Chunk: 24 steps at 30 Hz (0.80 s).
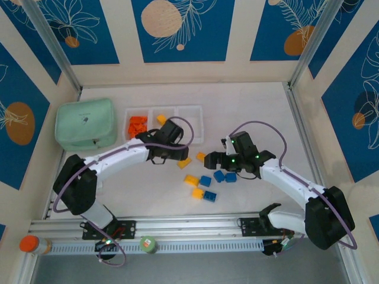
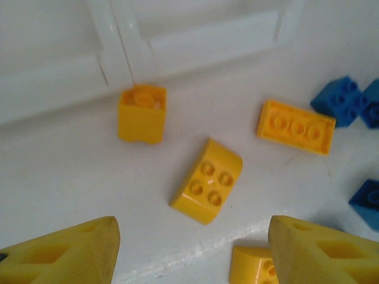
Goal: Sort the legos into containers by color
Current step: Pick up the lego from the center of the table.
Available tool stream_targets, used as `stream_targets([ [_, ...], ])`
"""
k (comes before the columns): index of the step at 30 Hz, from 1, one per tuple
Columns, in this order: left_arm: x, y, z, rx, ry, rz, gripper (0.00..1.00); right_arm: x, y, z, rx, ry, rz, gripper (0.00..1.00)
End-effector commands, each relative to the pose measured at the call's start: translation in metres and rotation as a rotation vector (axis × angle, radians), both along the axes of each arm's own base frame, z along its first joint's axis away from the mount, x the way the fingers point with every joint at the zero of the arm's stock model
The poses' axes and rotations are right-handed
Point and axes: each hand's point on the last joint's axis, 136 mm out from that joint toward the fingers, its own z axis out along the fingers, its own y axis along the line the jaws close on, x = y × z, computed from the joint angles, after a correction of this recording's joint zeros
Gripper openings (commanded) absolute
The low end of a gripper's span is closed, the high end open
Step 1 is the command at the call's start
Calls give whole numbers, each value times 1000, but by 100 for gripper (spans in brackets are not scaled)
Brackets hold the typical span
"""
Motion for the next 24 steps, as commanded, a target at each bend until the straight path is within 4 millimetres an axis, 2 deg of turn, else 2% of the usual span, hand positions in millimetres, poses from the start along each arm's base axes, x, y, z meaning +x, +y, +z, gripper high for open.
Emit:
stream_targets([
  [1, 6, -16, -7, -67, -30, -10, 69, 3, 1, 5, 51, -21, -17, 99],
  [8, 32, -3, -42, 80, -78, 40, 73, 7, 2, 7, 66, -20, -15, 99],
  [12, 44, 2, -57, 82, -42, 78, 74, 8, 1, 9, 68, -24, -16, 99],
  [20, 67, -3, -72, 110, -68, 79, 72, 11, 1, 9, 73, -23, -16, 99],
  [24, 76, 1, -75, 134, -78, 98, 66, 12, 2, 9, 75, -19, -13, 99],
])
